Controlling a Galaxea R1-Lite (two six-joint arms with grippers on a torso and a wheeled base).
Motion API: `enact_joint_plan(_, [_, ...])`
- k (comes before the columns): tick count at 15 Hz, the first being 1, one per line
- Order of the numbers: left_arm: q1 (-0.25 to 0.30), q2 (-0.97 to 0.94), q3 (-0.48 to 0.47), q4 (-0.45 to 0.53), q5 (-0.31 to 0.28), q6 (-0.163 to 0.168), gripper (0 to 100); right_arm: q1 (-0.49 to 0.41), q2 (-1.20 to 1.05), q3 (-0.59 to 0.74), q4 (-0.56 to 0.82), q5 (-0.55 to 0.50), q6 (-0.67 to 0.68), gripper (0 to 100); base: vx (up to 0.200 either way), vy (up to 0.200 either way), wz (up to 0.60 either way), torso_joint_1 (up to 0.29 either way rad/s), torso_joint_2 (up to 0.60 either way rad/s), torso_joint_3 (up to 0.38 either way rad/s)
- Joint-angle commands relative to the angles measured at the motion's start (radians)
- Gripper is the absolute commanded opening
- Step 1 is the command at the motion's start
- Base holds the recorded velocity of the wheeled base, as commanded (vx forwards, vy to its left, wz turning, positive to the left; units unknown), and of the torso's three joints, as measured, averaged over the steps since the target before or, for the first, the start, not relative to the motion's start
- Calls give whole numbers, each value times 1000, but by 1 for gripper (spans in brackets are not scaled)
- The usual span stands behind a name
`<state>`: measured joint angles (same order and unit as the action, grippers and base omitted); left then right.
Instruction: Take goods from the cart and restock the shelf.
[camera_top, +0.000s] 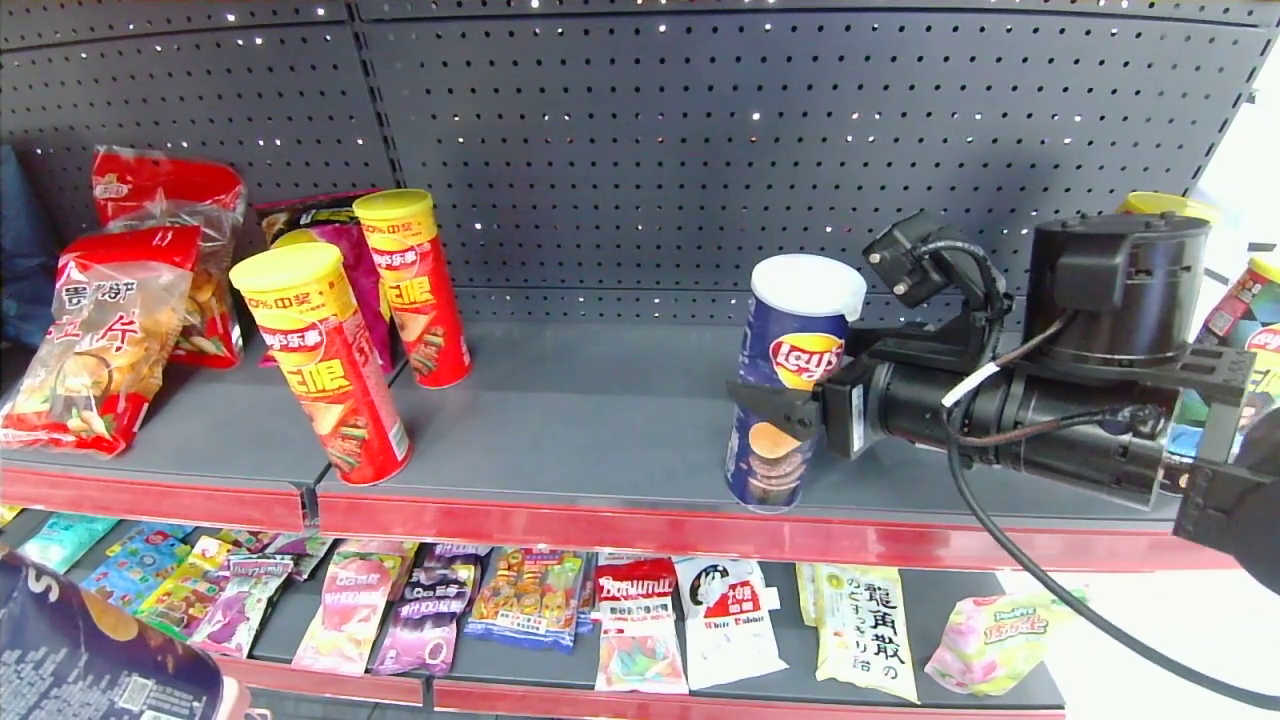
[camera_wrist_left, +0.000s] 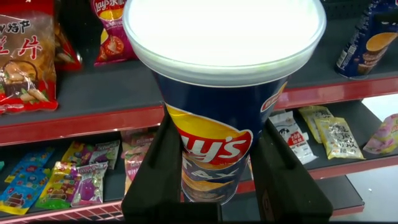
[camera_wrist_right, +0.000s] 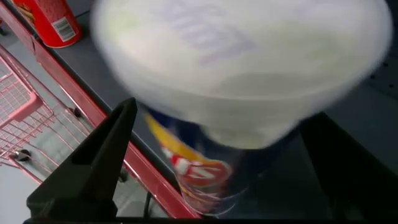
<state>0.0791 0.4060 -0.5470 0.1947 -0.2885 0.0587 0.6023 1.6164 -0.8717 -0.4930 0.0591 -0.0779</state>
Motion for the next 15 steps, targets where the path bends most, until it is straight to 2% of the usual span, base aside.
enact_joint_plan(1, [1,1,-1,0,-1,1,0,-4,-49,60,-2,-16,3,100,0,0,0,0,0,0])
enact_joint_plan(7, [-1,16,9,0,-15,0,0,-18,-271,284,-1,-33,24,100,0,0,0,0,0,0])
enact_joint_plan(8, [-1,20,10,0,-29,0,0,-26,-360,367,-1,-59,17,100,0,0,0,0,0,0])
enact_joint_plan(10, [-1,19,21,0,-41,0,0,-38,-612,551,16,-174,-36,100,0,0,0,0,0,0])
enact_joint_plan(11, [-1,14,30,0,-43,0,0,-73,-730,612,50,-220,-69,100,0,0,0,0,0,0])
enact_joint_plan(12, [-1,8,33,0,-58,0,0,-141,-880,637,145,-254,-99,100,0,0,0,0,0,0])
enact_joint_plan(13, [-1,2,39,0,-75,0,0,-220,-1030,629,312,-262,-105,100,0,0,0,0,0,0])
enact_joint_plan(15, [-1,-9,45,0,-115,0,0,-381,-1340,517,778,-255,-106,100,0,0,0,0,0,0])
